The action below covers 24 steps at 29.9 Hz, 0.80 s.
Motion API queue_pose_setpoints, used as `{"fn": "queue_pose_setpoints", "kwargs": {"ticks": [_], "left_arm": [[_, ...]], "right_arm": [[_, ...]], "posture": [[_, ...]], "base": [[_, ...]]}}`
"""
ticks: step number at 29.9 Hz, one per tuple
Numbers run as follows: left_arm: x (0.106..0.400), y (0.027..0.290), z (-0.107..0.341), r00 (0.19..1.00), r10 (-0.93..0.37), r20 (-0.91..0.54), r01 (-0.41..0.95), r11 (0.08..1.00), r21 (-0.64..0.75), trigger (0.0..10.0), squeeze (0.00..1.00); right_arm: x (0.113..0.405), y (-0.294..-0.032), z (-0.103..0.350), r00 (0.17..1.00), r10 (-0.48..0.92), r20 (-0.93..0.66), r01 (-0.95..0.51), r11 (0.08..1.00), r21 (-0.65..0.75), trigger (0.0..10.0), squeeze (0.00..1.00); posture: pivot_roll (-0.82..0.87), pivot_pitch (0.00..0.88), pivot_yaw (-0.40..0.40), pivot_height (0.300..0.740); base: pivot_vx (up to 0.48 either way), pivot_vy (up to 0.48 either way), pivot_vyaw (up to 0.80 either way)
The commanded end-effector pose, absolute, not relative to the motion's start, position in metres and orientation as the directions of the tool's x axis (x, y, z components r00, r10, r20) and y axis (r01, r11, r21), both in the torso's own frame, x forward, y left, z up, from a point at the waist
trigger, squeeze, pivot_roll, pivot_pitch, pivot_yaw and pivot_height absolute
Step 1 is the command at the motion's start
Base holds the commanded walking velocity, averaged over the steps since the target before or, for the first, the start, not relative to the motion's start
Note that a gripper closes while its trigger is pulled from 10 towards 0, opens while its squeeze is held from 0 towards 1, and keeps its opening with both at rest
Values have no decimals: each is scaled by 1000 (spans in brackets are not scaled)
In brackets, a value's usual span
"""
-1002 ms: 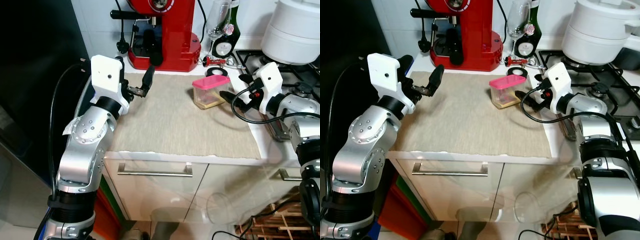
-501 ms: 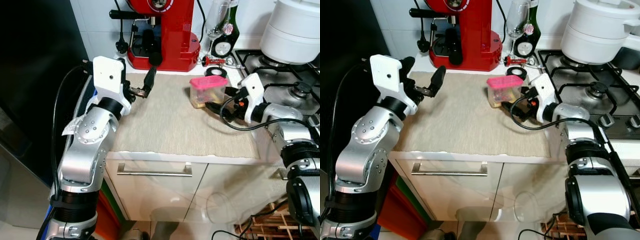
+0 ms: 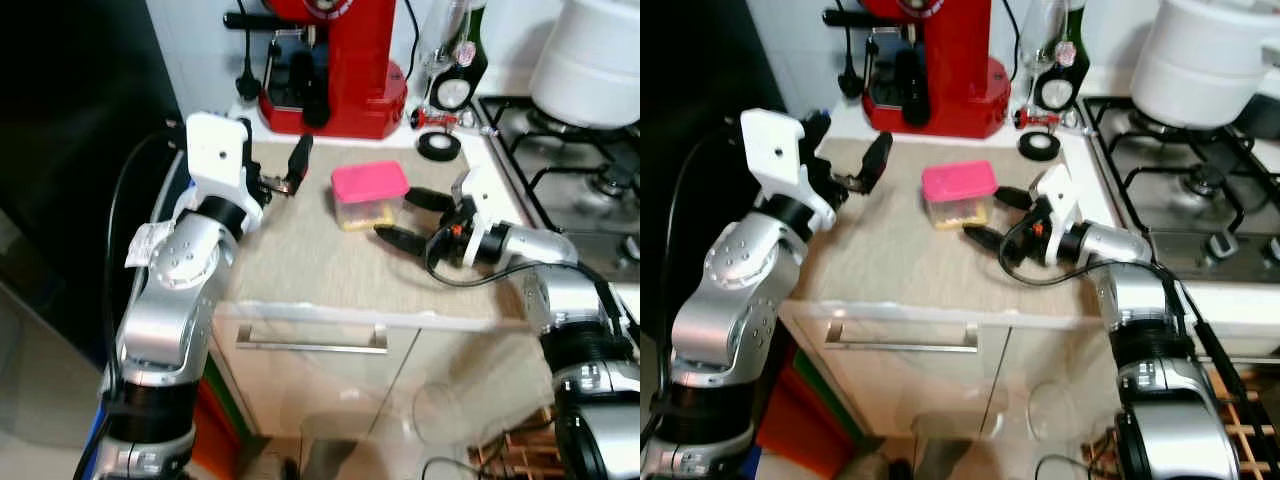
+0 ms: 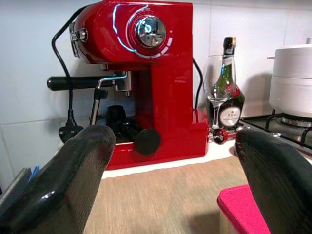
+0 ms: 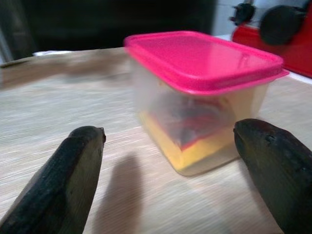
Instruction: Restocking fridge
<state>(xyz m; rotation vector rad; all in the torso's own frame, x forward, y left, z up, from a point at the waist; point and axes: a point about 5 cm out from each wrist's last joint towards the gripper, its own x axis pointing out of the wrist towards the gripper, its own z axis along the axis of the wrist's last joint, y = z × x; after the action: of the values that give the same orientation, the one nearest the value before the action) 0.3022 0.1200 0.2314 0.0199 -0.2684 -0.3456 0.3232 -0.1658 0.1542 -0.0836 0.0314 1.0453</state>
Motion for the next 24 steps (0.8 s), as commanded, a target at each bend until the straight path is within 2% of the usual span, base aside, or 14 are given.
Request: {"fn": "queue_pose_setpoints", "kwargs": {"ticks": [1,4,6,7,8,12,19,21,24], "left_arm": [[302,120,233,905,-336,260,331,941,64,10000,0],[302,120,232,905,-337,259,333,941,62,10000,0],[303,119,230,906,-340,253,335,940,62,10000,0],[303,119,230,906,-340,253,335,940,62,10000,0],[305,120,228,909,-340,239,336,940,60,10000,0],[310,127,226,919,-324,224,315,946,76,10000,0],[311,135,222,931,-299,208,283,953,105,10000,0],[311,137,216,938,-289,190,276,957,94,10000,0],[311,136,215,939,-291,186,279,956,88,10000,0]], "right_arm": [[320,-164,165,489,871,-47,-871,485,-78,10000,0],[318,-170,163,534,844,-53,-844,528,-91,10000,0],[322,-178,161,620,783,-47,-783,614,-100,10000,0],[322,-178,161,620,783,-47,-783,614,-100,10000,0],[326,-185,161,703,710,-26,-709,698,-104,10000,0],[329,-189,167,789,614,18,-608,785,-123,10000,0],[326,-180,172,833,550,62,-538,831,-145,10000,0],[319,-169,169,800,595,79,-588,803,-95,10000,0],[318,-168,165,785,615,75,-611,789,-63,10000,0]], "posture": [[-40,22,20,740],[-46,23,21,740],[-50,22,25,740],[-50,22,25,740],[-51,19,24,740],[-50,13,22,740],[-44,4,18,740],[-46,2,26,740],[-46,2,27,740]], "base": [[0,0,0],[0,0,0],[0,0,0],[0,0,0],[0,0,0],[0,0,0],[0,0,0],[0,0,0],[0,0,0]]}}
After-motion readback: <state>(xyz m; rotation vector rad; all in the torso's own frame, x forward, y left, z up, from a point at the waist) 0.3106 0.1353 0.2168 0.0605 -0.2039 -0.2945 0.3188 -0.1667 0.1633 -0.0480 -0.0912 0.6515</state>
